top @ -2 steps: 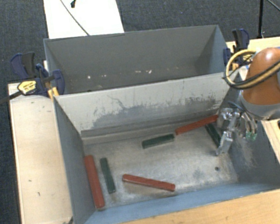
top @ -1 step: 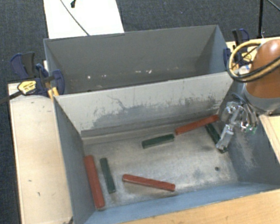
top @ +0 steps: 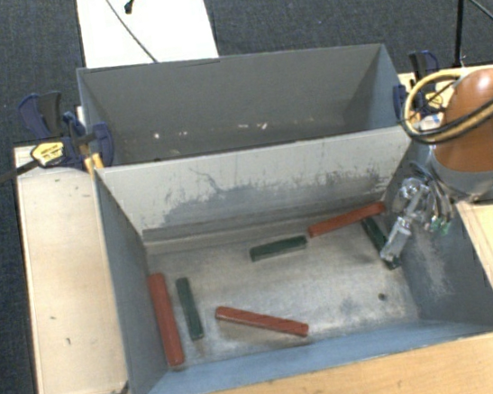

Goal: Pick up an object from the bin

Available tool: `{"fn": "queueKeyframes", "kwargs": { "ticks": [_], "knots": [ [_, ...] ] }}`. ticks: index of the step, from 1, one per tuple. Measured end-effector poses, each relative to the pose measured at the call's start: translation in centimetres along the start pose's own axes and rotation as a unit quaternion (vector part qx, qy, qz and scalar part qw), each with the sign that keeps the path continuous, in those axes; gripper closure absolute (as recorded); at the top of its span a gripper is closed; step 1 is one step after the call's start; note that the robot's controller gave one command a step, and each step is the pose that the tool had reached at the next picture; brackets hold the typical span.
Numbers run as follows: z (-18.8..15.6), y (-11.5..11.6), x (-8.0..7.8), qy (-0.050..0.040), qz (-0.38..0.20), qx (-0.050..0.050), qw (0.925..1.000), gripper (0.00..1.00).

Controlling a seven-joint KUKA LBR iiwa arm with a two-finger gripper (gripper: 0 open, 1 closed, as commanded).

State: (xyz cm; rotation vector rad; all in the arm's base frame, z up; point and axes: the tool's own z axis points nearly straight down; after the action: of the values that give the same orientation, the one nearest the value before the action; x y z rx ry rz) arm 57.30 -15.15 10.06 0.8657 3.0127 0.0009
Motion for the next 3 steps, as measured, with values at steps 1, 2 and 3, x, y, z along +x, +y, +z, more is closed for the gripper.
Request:
{"fn": "queueKeyframes", "kwargs": {
  "ticks": [1,2,3],
  "knots": [
    [2.8,0.8,0.7,0.0042,0.088,-0.006,0.9961,0.0],
    [2.8,2.5,0.7,0.0031,0.175,-0.004,0.9846,0.0],
    [3.0,1.7,0.6,0.0026,0.177,0.002,0.9841,1.0]
  ]
}}
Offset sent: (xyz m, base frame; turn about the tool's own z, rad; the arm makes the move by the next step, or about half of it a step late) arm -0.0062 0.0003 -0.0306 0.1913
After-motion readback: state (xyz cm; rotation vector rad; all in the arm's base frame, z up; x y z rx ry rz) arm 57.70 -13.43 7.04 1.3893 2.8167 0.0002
